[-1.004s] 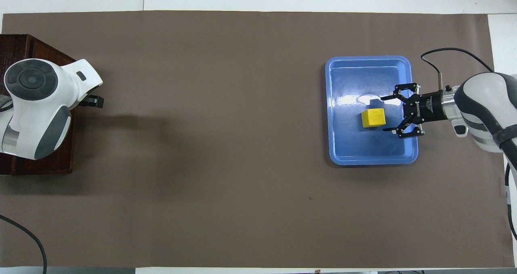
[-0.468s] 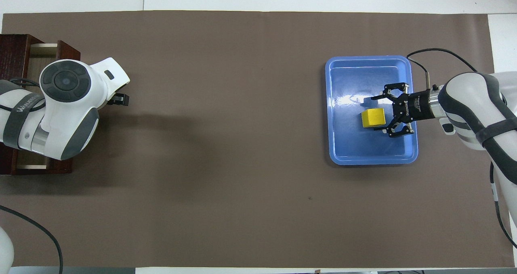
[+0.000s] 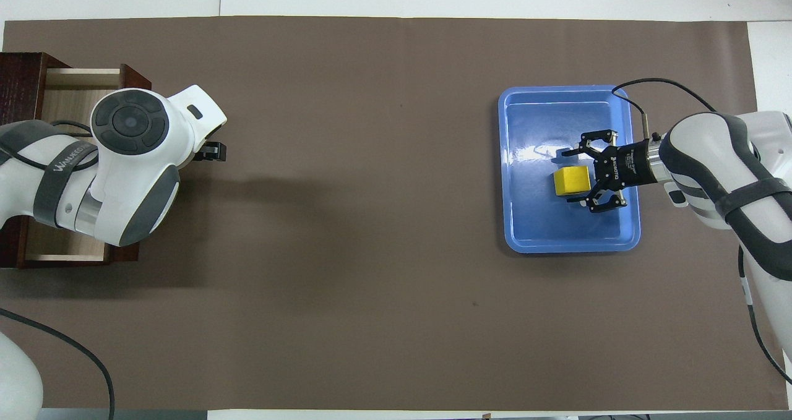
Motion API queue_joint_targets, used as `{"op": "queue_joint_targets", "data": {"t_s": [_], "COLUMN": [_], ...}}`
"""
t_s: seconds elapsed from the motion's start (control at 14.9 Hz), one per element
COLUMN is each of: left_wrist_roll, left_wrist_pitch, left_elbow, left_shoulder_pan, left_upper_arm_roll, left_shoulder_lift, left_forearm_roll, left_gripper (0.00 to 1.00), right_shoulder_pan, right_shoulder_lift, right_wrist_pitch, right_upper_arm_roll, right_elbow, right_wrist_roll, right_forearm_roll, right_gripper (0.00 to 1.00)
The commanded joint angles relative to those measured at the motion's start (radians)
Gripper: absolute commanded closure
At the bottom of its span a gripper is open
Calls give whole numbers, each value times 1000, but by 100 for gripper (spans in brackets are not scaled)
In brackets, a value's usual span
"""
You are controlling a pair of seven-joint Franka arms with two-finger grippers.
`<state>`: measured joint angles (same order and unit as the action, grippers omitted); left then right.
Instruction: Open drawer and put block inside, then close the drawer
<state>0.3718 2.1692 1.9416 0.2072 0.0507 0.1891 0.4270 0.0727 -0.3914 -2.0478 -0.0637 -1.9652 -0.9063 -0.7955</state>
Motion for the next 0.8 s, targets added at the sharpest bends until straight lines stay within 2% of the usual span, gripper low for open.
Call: {"op": "queue_joint_targets", "data": {"t_s": [0.0,0.54,0.74], "left_wrist_roll": [56,79,76], "left_wrist_pitch": [-42,-49,-165], "left_elbow": [-32,-44,-150], "left_shoulder_pan": [55,80,81], "left_upper_arm_roll": [-6,-6,-6], "left_shoulder_lift": [16,19,47], "left_forearm_roll": [-42,-79,-79], "left_gripper": [0,0,0], "right_shoulder_pan": [22,35,48], "right_shoulder_lift": [0,5,6], "right_wrist_pitch": [0,-6,-3], "right_upper_arm_roll": [1,1,1], "right_elbow": [-11,-43,-44], "right_wrist_roll": [56,93,104], "right_forearm_roll": [-27,-27,-27], "right_gripper": [0,0,0]}}
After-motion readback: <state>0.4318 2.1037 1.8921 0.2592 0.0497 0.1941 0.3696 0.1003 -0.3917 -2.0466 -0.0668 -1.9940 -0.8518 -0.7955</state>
